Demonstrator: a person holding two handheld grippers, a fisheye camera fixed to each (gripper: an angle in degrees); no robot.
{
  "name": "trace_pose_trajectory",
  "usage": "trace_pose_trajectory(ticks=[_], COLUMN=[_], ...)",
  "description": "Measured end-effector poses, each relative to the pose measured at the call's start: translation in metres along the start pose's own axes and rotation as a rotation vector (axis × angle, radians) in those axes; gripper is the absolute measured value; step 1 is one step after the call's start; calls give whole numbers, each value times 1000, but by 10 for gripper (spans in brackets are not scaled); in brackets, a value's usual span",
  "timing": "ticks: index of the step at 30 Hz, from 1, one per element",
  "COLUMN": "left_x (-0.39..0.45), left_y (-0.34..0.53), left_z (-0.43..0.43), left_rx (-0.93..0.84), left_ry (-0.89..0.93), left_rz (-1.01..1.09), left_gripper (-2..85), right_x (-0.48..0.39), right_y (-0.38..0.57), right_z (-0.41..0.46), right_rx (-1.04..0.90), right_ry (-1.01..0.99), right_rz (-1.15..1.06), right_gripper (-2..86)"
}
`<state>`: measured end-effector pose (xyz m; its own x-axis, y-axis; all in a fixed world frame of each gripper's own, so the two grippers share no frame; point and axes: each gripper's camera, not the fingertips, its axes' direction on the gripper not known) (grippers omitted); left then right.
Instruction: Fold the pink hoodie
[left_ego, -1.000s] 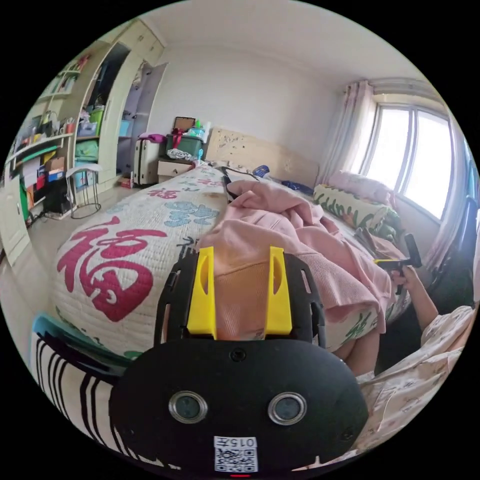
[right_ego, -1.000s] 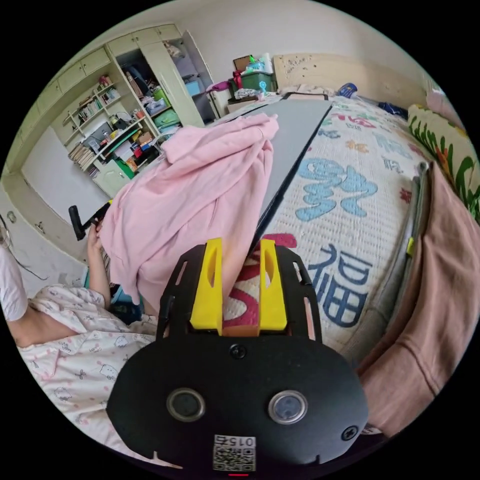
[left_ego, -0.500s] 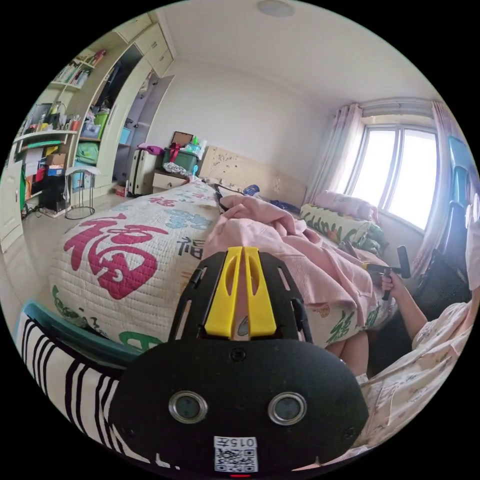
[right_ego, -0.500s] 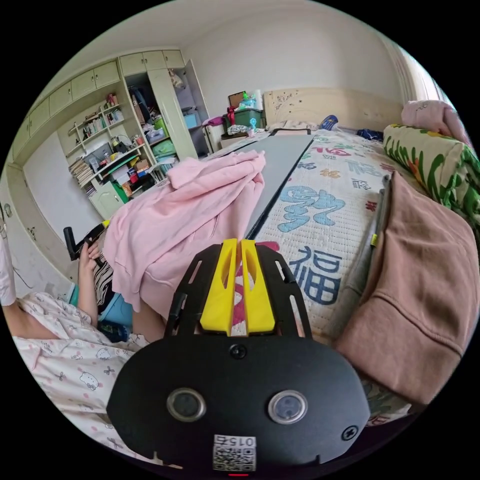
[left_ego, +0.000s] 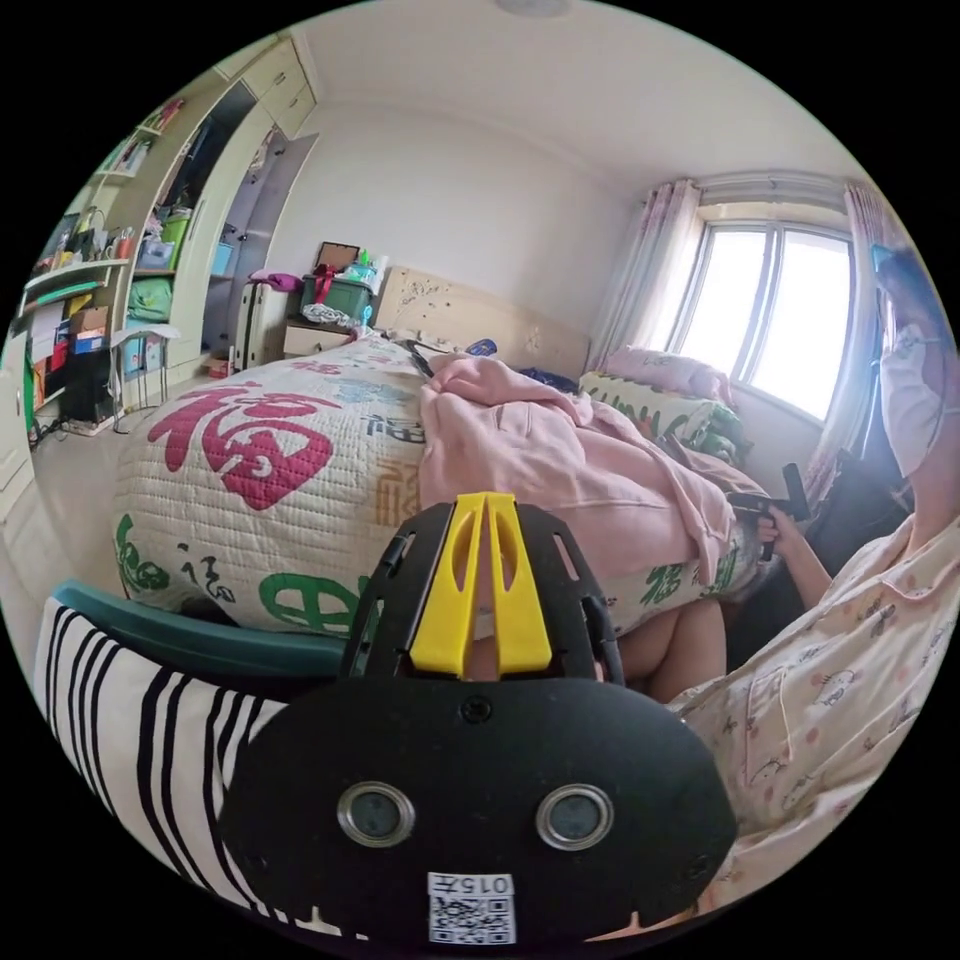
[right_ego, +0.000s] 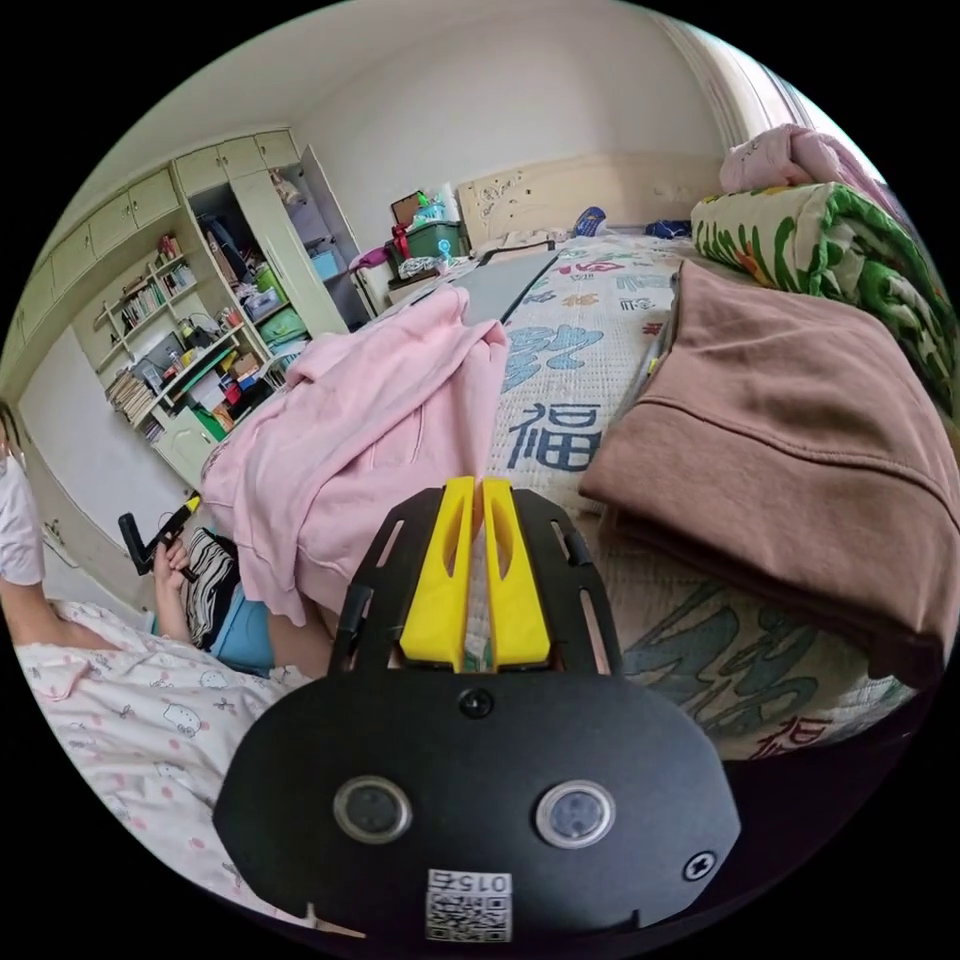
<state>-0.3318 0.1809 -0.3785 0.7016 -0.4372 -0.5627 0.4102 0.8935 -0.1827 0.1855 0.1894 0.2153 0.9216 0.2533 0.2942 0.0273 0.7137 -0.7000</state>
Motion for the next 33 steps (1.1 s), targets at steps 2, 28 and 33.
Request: trace_pose_trajectory(ticks=[2,28,33], left_x=[-10,179,179], left_y=[-3,38,59], left_z=[-13,145,155], left_rx=[54,-246,-286], left_ry=[37,575,651], left_rz=[-27,158,87], left_gripper=[0,114,104], right_x=[3,-140,-135], right_y=[7,303,343], right_z=[18,261,283], right_rx=[-8,310,314], right_ry=[22,-4,64], right_rz=[-9,-812,-822], right_gripper=[4,136,140])
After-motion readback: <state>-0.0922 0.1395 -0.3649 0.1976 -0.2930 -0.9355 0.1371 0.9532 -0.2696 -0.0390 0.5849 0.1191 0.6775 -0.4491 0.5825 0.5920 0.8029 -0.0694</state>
